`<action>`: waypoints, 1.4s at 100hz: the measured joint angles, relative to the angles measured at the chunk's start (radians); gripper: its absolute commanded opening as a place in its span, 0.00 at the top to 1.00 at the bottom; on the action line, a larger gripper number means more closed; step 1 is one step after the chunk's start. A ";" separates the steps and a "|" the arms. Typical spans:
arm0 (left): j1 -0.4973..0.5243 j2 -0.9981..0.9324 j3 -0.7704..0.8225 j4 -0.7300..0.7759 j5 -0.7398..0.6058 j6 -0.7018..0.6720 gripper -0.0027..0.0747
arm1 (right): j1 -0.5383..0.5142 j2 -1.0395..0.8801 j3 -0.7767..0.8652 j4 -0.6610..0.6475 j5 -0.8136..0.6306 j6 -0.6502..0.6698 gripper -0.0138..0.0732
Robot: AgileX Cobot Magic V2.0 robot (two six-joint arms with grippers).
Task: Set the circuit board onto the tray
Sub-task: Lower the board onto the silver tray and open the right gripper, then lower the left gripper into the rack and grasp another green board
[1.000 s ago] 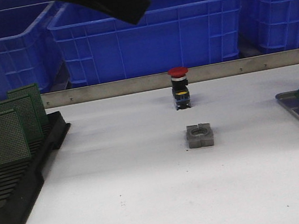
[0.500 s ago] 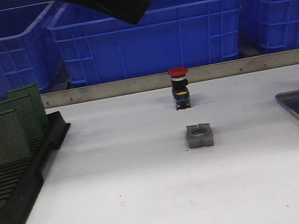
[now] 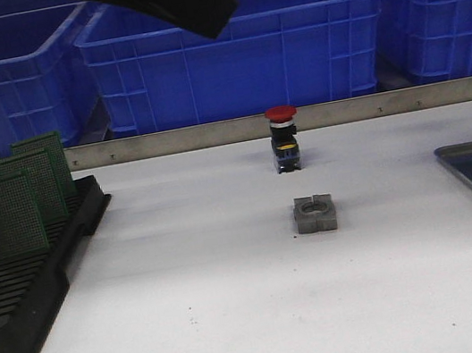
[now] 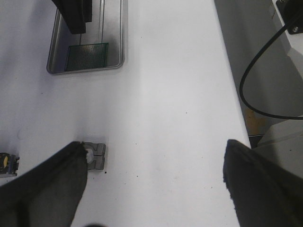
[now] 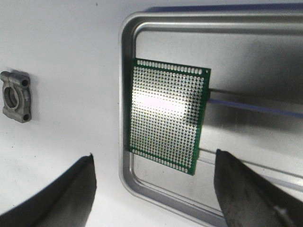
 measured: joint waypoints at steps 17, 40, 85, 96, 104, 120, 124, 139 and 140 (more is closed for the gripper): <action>0.000 0.000 0.000 0.000 0.000 0.000 0.25 | 0.000 -0.003 0.000 -0.001 0.000 0.000 0.21; 0.053 -0.007 -0.022 0.002 0.048 0.000 0.25 | 0.000 -0.003 0.000 -0.004 0.000 0.002 0.22; 0.383 -0.023 -0.060 0.323 0.158 0.000 0.25 | 0.000 -0.003 0.000 -0.004 0.000 0.004 0.22; 0.403 -0.003 -0.060 0.400 0.158 0.000 0.25 | 0.000 -0.003 0.000 -0.004 0.000 0.004 0.22; 0.405 0.018 -0.061 0.448 0.158 0.000 0.25 | 0.000 -0.003 0.000 -0.004 0.000 0.004 0.22; 0.405 0.085 -0.061 0.498 0.158 0.000 0.25 | 0.000 -0.003 0.000 -0.004 0.000 0.004 0.22; 0.405 0.102 -0.061 0.506 0.158 0.000 0.25 | 0.000 -0.003 0.000 -0.004 0.000 0.004 0.22; 0.405 0.154 -0.061 0.531 0.151 0.000 0.25 | 0.000 -0.003 0.000 -0.004 0.000 0.004 0.22; 0.405 0.159 -0.061 0.531 0.151 0.000 0.25 | 0.000 -0.003 0.000 -0.004 0.000 0.004 0.22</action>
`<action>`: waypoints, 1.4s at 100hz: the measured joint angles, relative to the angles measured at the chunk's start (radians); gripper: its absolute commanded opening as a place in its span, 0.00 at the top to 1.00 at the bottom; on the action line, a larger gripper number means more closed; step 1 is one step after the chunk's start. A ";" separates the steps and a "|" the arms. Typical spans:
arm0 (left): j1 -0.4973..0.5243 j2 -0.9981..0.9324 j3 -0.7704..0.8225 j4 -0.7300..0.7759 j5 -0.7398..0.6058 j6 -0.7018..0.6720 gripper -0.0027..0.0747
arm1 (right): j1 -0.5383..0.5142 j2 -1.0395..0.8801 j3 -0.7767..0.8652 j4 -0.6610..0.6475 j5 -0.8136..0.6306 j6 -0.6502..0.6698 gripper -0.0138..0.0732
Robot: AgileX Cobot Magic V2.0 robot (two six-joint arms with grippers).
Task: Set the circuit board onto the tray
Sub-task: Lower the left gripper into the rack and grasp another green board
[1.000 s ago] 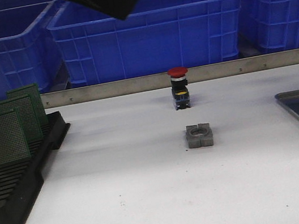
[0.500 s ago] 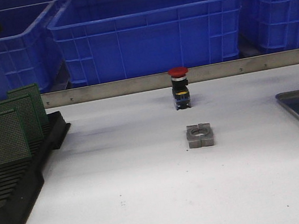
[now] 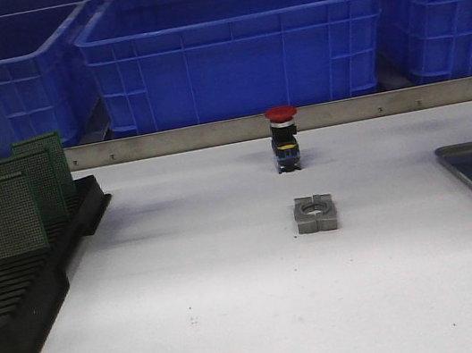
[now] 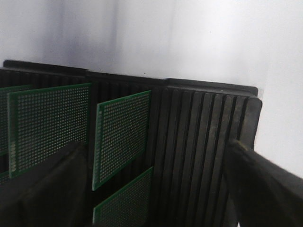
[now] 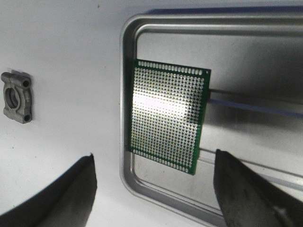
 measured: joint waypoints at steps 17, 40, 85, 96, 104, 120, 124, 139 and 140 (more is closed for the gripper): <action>0.000 0.040 0.000 0.024 -0.034 0.000 0.25 | 0.000 0.000 0.000 0.000 0.000 0.000 0.22; 0.000 0.095 0.000 0.039 -0.087 0.000 0.25 | 0.000 0.000 0.000 0.002 0.000 0.000 0.22; 0.000 0.163 0.000 0.039 -0.102 0.000 0.30 | 0.000 0.000 0.000 0.002 0.000 0.002 0.22; 0.000 0.166 0.000 0.039 -0.100 0.000 0.48 | 0.000 0.000 0.000 0.002 0.000 0.000 0.22; 0.000 0.167 0.000 0.039 -0.096 0.000 0.64 | 0.000 0.000 0.000 0.002 0.000 0.000 0.22; 0.000 0.167 0.000 0.039 -0.090 0.000 0.98 | 0.000 0.000 0.000 0.002 0.000 0.002 0.22; 0.000 0.167 0.000 0.039 -0.090 0.000 0.99 | 0.000 0.000 0.000 0.002 0.000 0.002 0.22; 0.000 0.167 -0.002 0.039 -0.071 0.002 0.99 | 0.000 0.000 0.000 0.002 0.000 0.002 0.22; 0.000 0.169 -0.004 0.039 -0.068 0.002 0.99 | 0.000 0.000 0.000 0.002 0.000 0.002 0.22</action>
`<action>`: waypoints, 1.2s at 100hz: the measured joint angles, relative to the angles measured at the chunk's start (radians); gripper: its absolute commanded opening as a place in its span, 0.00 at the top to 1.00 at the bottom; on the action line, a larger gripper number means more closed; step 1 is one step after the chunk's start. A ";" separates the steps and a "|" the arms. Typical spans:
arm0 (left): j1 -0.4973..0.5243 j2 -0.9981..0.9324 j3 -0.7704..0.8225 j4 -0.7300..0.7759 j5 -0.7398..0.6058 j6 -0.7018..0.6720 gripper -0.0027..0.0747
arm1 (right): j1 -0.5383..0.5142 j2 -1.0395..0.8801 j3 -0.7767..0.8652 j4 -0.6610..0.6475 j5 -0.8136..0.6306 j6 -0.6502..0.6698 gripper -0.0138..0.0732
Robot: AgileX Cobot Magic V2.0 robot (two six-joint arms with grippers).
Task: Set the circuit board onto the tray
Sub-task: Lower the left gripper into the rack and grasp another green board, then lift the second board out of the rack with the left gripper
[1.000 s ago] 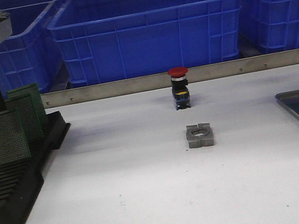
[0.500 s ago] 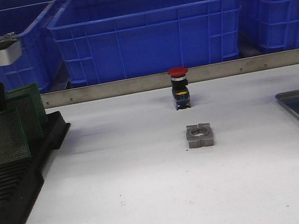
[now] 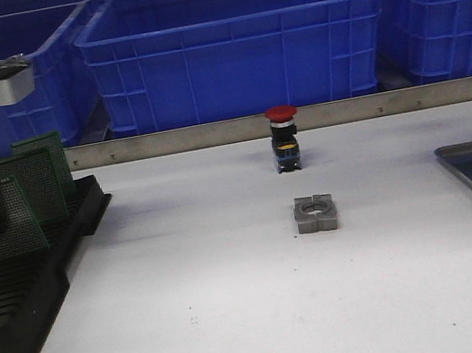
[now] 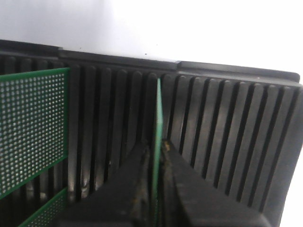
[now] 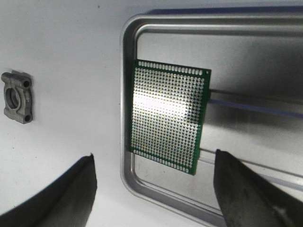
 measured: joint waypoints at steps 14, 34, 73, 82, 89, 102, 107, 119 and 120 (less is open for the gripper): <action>0.000 0.000 -0.044 -0.005 0.050 0.000 0.99 | 0.000 0.000 0.000 0.000 0.000 0.000 0.22; 0.000 -0.030 -0.107 -0.062 0.064 -0.026 0.99 | 0.000 0.000 0.000 0.000 0.000 -0.002 0.22; -0.059 -0.198 -0.113 -0.285 0.076 -0.031 0.99 | 0.000 0.000 0.000 0.000 0.000 0.000 0.22; -0.127 -0.210 -0.115 -0.312 0.078 -0.031 0.99 | 0.000 0.000 0.000 0.000 0.000 0.000 0.22; -0.185 -0.210 -0.115 -0.332 0.080 -0.031 0.99 | 0.000 0.000 0.000 0.000 0.000 -0.002 0.22; -0.285 -0.196 -0.115 -0.392 0.081 -0.032 0.99 | 0.000 0.000 0.000 0.000 0.000 -0.002 0.22; -0.321 -0.187 -0.115 -0.426 0.081 -0.032 0.99 | 0.000 0.000 0.000 0.000 0.002 -0.002 0.22; -0.405 -0.161 -0.115 -0.469 0.081 -0.032 0.99 | 0.000 0.000 0.000 0.000 0.002 0.000 0.22; -0.409 -0.159 -0.115 -0.473 0.081 -0.032 0.99 | 0.000 0.000 0.000 0.000 0.002 0.000 0.22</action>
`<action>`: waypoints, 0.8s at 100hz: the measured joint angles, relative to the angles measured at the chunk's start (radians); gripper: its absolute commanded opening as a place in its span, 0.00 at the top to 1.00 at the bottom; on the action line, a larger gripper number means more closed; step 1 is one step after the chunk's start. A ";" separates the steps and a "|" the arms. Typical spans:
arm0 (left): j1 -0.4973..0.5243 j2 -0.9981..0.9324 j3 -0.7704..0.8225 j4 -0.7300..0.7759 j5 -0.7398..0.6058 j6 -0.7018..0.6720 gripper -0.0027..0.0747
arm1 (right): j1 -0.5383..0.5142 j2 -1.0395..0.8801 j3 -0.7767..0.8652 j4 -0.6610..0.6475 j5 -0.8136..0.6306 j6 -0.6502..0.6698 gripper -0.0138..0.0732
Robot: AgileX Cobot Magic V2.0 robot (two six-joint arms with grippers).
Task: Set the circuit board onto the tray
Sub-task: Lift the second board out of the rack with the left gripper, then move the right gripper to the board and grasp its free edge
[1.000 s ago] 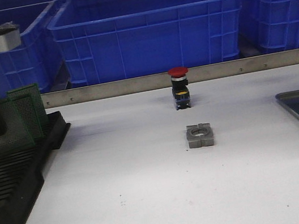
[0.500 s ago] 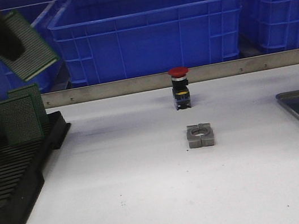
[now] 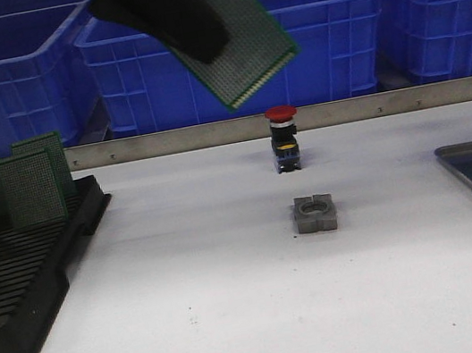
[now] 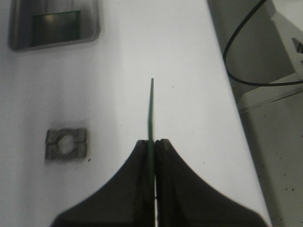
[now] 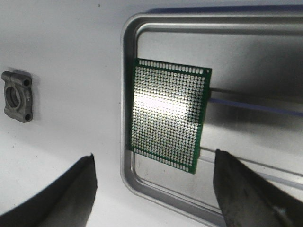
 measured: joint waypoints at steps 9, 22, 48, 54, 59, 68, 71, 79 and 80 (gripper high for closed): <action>-0.039 0.014 0.000 -0.006 0.000 0.000 0.99 | 0.000 0.000 0.000 0.000 0.000 0.000 0.22; -0.055 0.028 0.000 -0.008 0.000 0.000 0.99 | 0.000 0.000 0.000 0.031 0.011 -0.042 0.22; -0.055 0.032 0.000 -0.008 0.000 0.000 0.99 | 0.045 -0.027 0.000 0.247 0.034 -0.412 0.22; -0.055 0.032 0.000 -0.008 0.000 0.000 0.99 | 0.065 -0.051 0.000 0.252 0.035 -0.482 0.22; -0.055 0.032 0.000 -0.008 0.000 0.000 0.99 | 0.086 -0.074 0.000 0.252 0.036 -0.525 0.22; -0.055 0.032 0.000 -0.008 0.000 0.000 0.99 | 0.114 -0.119 0.000 0.240 0.043 -0.579 0.22; -0.055 0.032 0.000 -0.008 0.000 0.000 0.99 | 0.122 -0.133 0.000 0.233 0.043 -0.588 0.22; -0.055 0.032 0.000 -0.008 0.000 0.000 0.99 | 0.145 -0.178 0.007 0.216 0.045 -0.606 0.22; -0.055 0.032 0.000 -0.008 0.000 0.000 0.99 | 0.149 -0.183 0.007 0.214 0.045 -0.609 0.22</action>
